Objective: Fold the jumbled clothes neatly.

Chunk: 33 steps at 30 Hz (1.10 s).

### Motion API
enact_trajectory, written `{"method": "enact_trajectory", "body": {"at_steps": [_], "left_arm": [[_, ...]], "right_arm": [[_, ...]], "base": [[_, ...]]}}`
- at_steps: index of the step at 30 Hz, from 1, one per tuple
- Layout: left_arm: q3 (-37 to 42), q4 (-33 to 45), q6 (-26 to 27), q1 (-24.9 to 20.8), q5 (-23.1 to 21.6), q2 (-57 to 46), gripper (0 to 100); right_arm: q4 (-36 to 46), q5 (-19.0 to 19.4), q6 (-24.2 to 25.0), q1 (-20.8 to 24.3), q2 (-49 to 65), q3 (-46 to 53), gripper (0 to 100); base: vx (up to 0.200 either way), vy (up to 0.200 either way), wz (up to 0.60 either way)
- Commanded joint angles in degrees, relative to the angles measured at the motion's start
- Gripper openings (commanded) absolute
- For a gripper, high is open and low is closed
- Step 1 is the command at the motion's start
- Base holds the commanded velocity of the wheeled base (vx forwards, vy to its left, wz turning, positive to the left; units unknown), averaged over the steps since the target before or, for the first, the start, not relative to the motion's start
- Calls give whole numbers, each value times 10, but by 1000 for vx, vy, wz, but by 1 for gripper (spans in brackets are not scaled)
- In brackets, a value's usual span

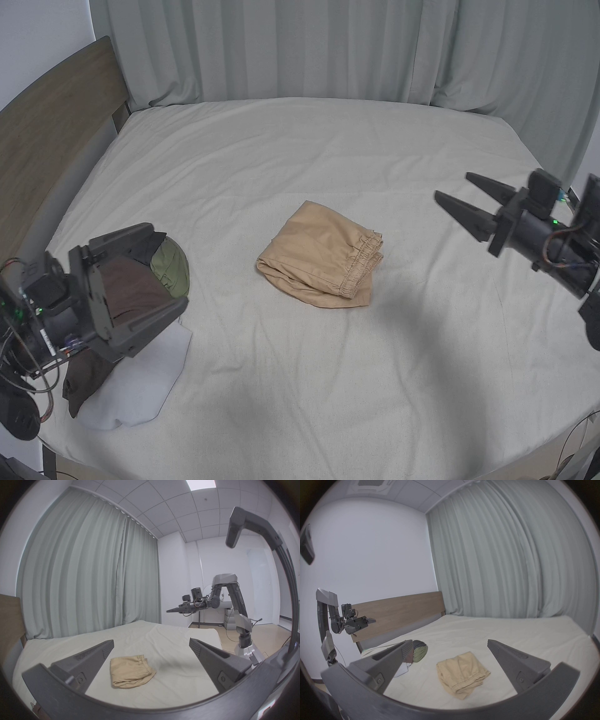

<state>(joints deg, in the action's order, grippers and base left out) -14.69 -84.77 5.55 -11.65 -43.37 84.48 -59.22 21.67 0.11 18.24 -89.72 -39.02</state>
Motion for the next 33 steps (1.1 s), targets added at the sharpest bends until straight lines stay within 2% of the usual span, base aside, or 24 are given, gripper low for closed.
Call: {"method": "enact_trajectory", "body": {"at_steps": [1,2,3,8,13,23,27,30,31,33], "left_arm": [[59,116,-24,-11,62,-272,100],[58,124,-24,-12,65,-279,100],[55,177,-25,-11,85,-320,100],[50,338,-25,-11,147,-431,100],[47,469,-25,-10,173,-542,100],[62,597,-26,-6,203,-689,100],[92,635,-25,7,211,-740,100],[118,642,-25,21,211,-760,100],[120,643,-25,22,211,-763,100],[136,645,-26,26,212,-780,100]], "right_arm": [[-2,-2,-50,-68,314,181,100],[-2,-2,-50,-71,320,184,100],[-1,-2,-50,-79,360,198,100],[12,-2,-50,-87,472,234,100],[39,-3,-59,-83,579,277,100],[66,-8,-69,-106,729,390,100],[161,-54,-54,-123,804,390,100],[226,-66,-49,-139,851,390,100],[230,-66,-49,-141,852,390,100],[227,-102,-48,-142,850,390,100]], "base": [[0,0,0],[0,0,0],[0,0,0],[0,0,0],[0,0,0],[0,0,0],[0,0,0],[0,0,0],[0,0,0],[0,0,0]]}}
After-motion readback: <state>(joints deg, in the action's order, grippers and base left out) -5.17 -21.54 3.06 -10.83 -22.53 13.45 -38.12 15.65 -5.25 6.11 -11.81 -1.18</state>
